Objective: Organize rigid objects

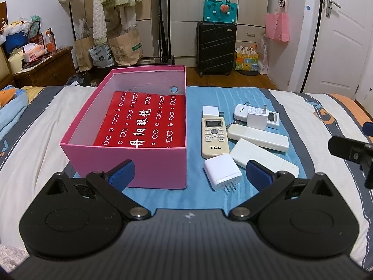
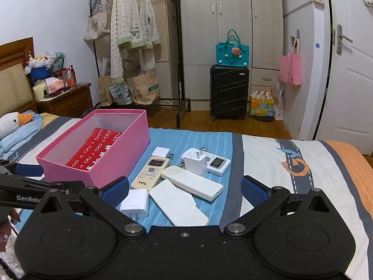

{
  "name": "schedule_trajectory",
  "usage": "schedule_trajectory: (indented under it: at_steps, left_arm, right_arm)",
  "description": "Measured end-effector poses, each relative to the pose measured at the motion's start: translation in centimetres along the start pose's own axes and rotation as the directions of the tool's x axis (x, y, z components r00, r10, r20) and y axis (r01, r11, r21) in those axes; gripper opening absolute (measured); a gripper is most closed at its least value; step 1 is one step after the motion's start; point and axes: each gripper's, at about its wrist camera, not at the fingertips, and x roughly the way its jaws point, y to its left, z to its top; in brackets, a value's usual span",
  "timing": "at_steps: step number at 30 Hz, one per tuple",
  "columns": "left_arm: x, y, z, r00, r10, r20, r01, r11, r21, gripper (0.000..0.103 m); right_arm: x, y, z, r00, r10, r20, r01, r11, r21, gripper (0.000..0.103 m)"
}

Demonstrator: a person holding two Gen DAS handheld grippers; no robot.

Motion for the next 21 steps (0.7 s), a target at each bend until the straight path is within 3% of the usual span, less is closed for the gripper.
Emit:
schedule_trajectory:
  at_steps: [16,21]
  left_arm:
    - [0.2,-0.3,0.3,0.998,-0.004,-0.064,0.005,1.000,0.015,0.103]
    - [0.1,0.1,1.7,0.991,-0.038,-0.132,0.041,0.999,0.019,0.103]
  right_arm:
    - [0.4,0.0,-0.1,1.000,0.020,0.016,-0.020,1.000,-0.007,0.103]
    - [-0.2,0.4,0.7,0.987,0.092,0.133,-0.080,0.993,-0.091,0.103]
